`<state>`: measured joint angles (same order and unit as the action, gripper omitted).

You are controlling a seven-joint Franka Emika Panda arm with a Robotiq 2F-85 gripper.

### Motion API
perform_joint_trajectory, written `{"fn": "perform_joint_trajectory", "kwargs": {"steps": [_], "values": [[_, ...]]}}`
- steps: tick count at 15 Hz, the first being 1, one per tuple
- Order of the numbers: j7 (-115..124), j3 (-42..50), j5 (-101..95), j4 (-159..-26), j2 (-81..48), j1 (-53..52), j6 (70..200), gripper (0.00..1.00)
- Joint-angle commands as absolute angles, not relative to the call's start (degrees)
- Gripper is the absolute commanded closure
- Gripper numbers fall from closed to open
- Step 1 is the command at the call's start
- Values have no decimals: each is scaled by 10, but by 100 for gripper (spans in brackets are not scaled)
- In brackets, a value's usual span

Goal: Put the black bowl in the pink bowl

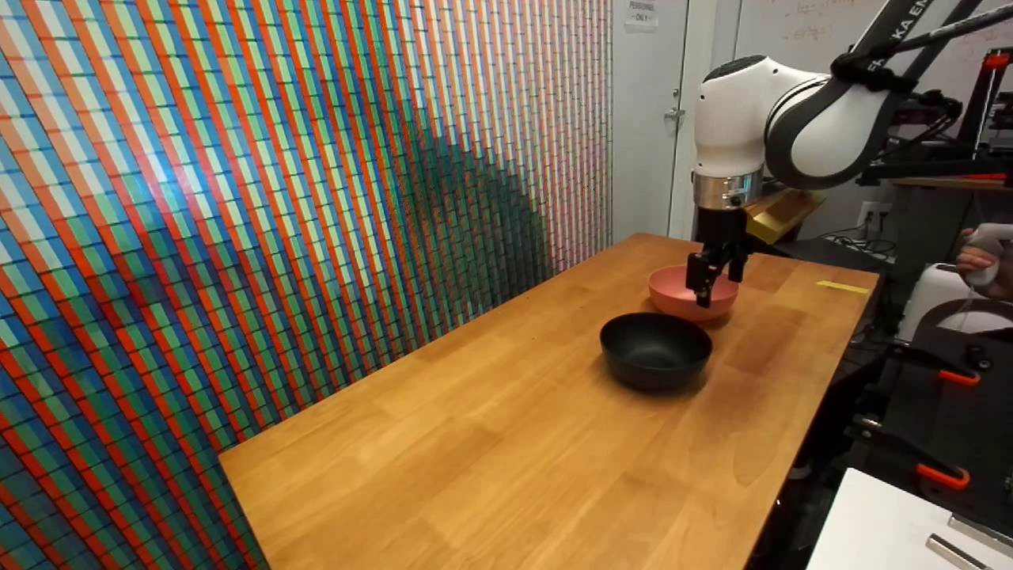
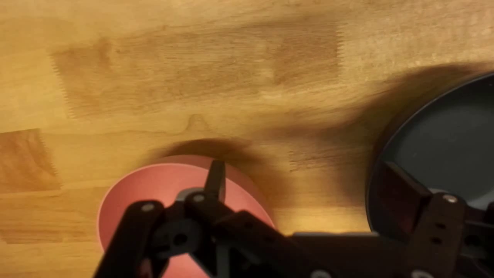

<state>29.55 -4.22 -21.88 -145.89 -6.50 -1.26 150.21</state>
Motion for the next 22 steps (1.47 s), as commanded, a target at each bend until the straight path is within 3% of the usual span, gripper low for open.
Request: {"fn": "perform_joint_trajectory", "kwargs": {"steps": [1, 17, 18, 19, 21, 22], "values": [[309, -20, -226, -1455, -65, -34, 1512, 0], [415, 44, -274, -1380, -198, -129, 1536, 0], [417, 50, -279, -1374, -207, -138, 1537, 6], [418, 53, -278, -1372, -213, -145, 1540, 27], [417, 58, -271, -1367, -224, -157, 1544, 30], [416, 60, -270, -1365, -228, -162, 1545, 37]]}}
